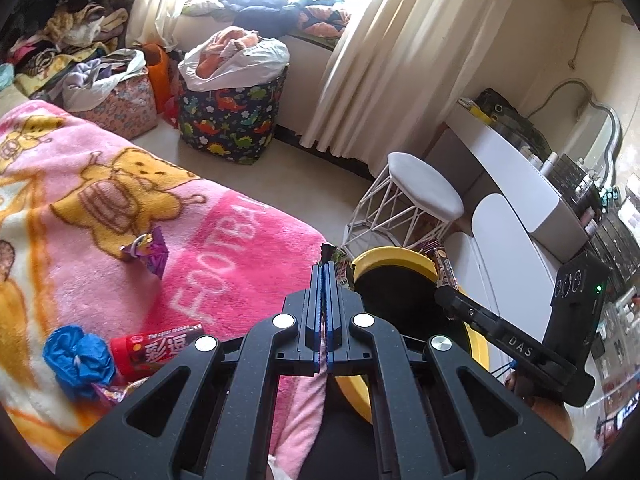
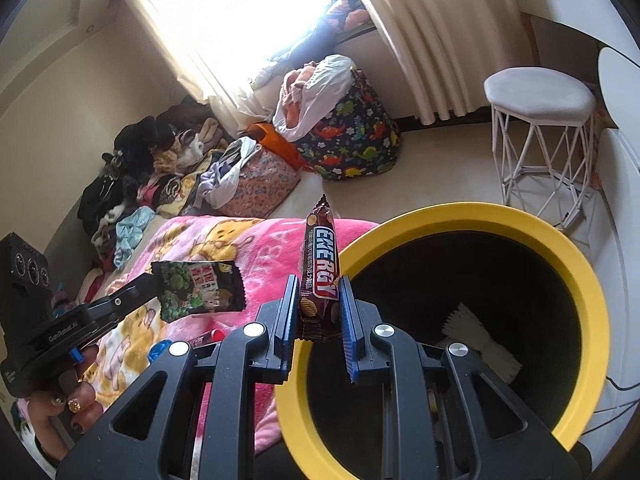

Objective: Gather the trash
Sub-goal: 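Carry the green packet and ENERGY bar over the bin, then open both tools to drop the green packet and ENERGY bar into the bin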

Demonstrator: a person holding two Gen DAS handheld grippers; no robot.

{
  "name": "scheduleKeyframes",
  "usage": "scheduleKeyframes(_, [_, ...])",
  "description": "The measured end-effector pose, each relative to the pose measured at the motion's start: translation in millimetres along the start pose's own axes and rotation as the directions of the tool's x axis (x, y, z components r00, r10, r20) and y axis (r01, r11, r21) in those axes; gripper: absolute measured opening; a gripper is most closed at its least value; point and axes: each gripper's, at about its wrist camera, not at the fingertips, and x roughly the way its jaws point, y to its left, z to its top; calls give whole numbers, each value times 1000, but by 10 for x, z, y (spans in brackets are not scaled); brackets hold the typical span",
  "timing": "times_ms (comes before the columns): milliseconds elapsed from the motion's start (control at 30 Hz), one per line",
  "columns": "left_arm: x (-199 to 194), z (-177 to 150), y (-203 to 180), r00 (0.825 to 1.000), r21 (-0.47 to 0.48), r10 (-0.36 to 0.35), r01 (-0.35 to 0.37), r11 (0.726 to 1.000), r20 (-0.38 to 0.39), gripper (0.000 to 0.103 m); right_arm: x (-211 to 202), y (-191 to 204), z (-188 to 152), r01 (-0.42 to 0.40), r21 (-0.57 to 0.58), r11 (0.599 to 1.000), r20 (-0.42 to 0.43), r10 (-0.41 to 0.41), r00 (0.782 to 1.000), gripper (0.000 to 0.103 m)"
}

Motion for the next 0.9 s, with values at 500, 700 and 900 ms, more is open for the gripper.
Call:
scheduleKeyframes(500, [109,-107,-294,999,56,-26,28,998,-31,0,-126,-258,22,52,31,998,23,-53,998,19])
scheduleKeyframes(700, [182,-184,-405,998,77,-37,41,996,-54,0,-161,-374,18,68,47,997,31,-69,997,19])
scheduleKeyframes(900, [263,-270,-493,996,98,-45,53,994,-80,0,-169,-448,21,85,55,995,31,-87,996,19])
